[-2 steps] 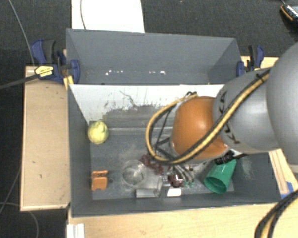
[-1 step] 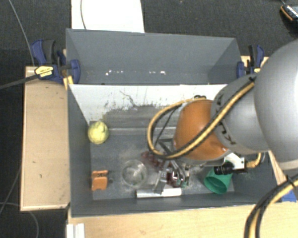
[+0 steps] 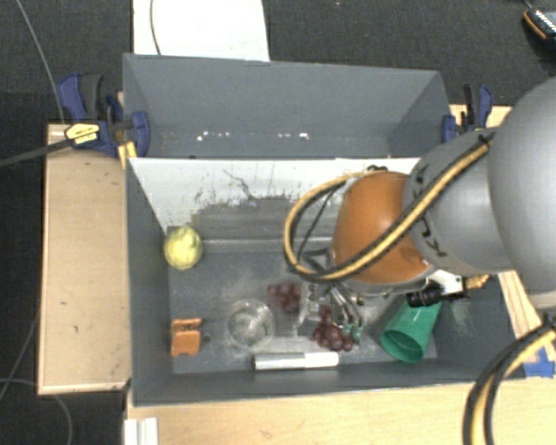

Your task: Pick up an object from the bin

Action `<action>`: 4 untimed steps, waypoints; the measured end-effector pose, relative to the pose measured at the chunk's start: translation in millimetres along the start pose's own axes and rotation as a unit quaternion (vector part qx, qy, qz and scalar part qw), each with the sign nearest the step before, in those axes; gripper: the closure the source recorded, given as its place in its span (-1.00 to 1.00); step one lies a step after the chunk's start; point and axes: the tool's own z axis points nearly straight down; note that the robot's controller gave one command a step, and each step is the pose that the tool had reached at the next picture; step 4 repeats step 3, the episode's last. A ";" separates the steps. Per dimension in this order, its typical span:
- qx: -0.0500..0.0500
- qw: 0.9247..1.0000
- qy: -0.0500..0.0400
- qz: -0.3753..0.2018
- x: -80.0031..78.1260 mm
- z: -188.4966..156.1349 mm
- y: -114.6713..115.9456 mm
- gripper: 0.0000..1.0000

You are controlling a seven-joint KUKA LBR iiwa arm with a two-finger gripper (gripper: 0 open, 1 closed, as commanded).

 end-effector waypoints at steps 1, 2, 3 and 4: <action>0.000 1.000 0.000 0.000 0.2 -0.3 0.0 1.00; 0.002 1.000 0.006 0.000 3.1 -36.2 -0.9 1.00; 0.001 1.000 0.005 0.000 1.9 -74.9 -0.5 1.00; 0.001 1.000 0.005 0.000 1.9 -74.9 -0.5 1.00</action>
Offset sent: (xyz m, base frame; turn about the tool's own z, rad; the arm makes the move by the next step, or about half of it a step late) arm 0.0000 0.0000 0.1004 0.0005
